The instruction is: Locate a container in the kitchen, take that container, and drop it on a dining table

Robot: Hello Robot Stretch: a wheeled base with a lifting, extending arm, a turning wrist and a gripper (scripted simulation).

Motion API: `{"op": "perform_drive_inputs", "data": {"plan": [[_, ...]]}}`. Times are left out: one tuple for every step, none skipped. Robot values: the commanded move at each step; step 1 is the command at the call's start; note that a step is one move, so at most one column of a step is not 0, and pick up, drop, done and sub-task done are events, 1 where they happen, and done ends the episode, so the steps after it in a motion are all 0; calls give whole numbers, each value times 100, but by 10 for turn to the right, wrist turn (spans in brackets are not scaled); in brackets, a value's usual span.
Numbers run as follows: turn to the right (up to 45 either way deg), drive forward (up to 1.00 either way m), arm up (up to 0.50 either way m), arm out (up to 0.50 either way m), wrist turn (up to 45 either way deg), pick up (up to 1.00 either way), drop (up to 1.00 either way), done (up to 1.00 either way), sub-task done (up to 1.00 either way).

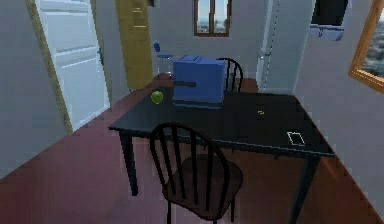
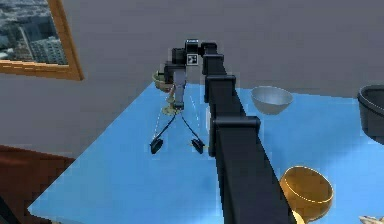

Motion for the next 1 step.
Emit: {"op": "perform_drive_inputs", "data": {"plan": [[0,0,0,0,450,0,0,0,0]]}}
